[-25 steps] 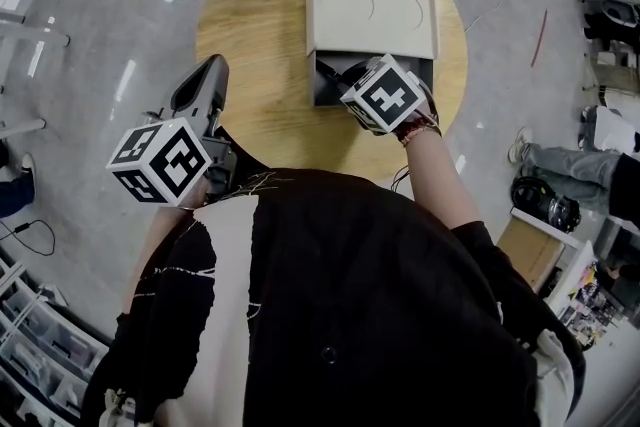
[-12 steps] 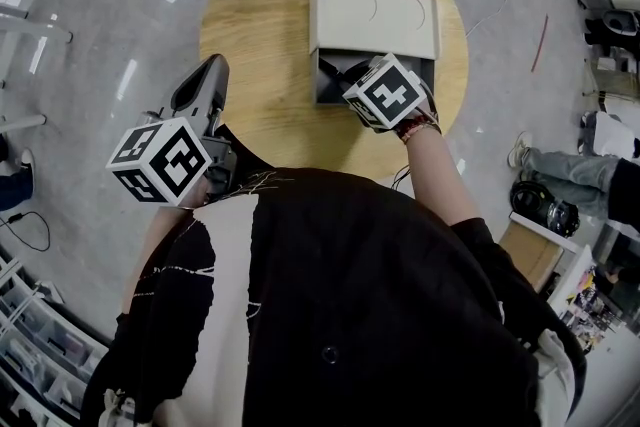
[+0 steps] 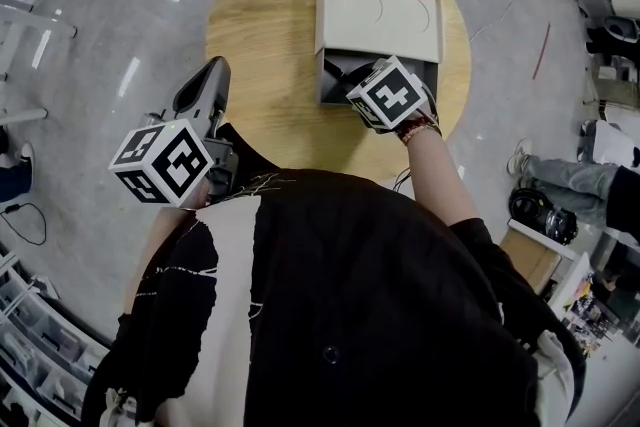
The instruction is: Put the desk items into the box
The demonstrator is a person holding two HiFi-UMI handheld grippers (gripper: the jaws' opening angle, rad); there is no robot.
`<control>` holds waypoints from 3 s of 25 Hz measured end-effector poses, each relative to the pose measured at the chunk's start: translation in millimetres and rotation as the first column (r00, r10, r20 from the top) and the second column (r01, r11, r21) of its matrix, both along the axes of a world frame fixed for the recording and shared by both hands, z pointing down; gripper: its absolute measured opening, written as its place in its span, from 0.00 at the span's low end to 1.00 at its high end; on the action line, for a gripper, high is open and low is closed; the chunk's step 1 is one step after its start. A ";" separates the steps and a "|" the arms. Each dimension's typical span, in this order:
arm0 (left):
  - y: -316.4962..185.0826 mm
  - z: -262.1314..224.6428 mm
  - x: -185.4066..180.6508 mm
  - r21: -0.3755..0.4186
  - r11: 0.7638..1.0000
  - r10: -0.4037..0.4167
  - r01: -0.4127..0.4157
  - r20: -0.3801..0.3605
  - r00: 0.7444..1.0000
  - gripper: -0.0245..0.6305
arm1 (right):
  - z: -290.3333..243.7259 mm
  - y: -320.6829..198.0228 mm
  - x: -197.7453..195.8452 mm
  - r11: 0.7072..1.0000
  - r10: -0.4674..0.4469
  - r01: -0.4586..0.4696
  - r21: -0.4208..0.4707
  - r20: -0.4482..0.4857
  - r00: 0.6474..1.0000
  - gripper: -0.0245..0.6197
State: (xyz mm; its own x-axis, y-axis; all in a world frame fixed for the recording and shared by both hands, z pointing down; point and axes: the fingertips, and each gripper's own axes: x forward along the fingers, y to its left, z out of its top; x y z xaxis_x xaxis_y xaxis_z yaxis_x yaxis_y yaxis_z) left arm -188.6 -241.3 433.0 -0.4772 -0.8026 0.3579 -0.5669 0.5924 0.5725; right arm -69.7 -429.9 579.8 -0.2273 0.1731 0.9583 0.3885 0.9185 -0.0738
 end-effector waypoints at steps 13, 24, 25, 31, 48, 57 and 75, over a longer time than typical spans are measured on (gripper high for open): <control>-3.2 1.8 1.6 0.004 1.000 -0.003 0.003 -0.001 1.000 0.05 | 4.7 -2.7 -1.9 1.000 0.021 -0.021 -0.002 0.008 1.000 0.12; -13.7 1.4 3.0 -0.003 1.000 0.008 -0.008 0.000 1.000 0.05 | 6.3 -0.7 -1.8 1.000 -0.009 0.009 -0.004 -0.029 1.000 0.12; -14.6 0.9 3.4 -0.005 1.000 0.010 -0.010 0.001 1.000 0.05 | 6.2 -0.4 -2.0 1.000 -0.012 0.012 -0.005 -0.030 0.999 0.12; -15.2 -1.7 5.1 -0.039 0.999 0.013 -0.013 0.002 1.000 0.05 | 6.3 -0.7 -2.1 0.999 -0.047 0.047 0.005 -0.037 0.998 0.11; -45.8 -24.7 15.9 -0.044 0.991 0.130 -0.128 0.039 0.991 0.05 | 6.2 3.1 -2.0 1.000 -0.001 0.001 -0.005 -0.044 0.999 0.12; -33.5 -39.4 5.1 -0.014 0.982 0.191 -0.190 0.057 0.980 0.05 | 2.9 -3.9 -0.8 0.997 0.073 -0.071 0.042 -0.060 0.996 0.13; 26.6 -65.4 -27.2 0.023 0.969 0.243 -0.245 0.079 0.967 0.05 | -17.5 -15.4 0.3 0.910 0.383 -0.391 0.136 0.077 0.920 0.17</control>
State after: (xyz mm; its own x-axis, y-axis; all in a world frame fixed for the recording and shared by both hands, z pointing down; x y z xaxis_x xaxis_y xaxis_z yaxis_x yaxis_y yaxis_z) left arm -215.8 -214.7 367.6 -0.2897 -0.9087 0.3005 -0.7337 0.4124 0.5399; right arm -69.5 -445.3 562.4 -0.2942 -0.0785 0.9525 0.0000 0.9966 0.0821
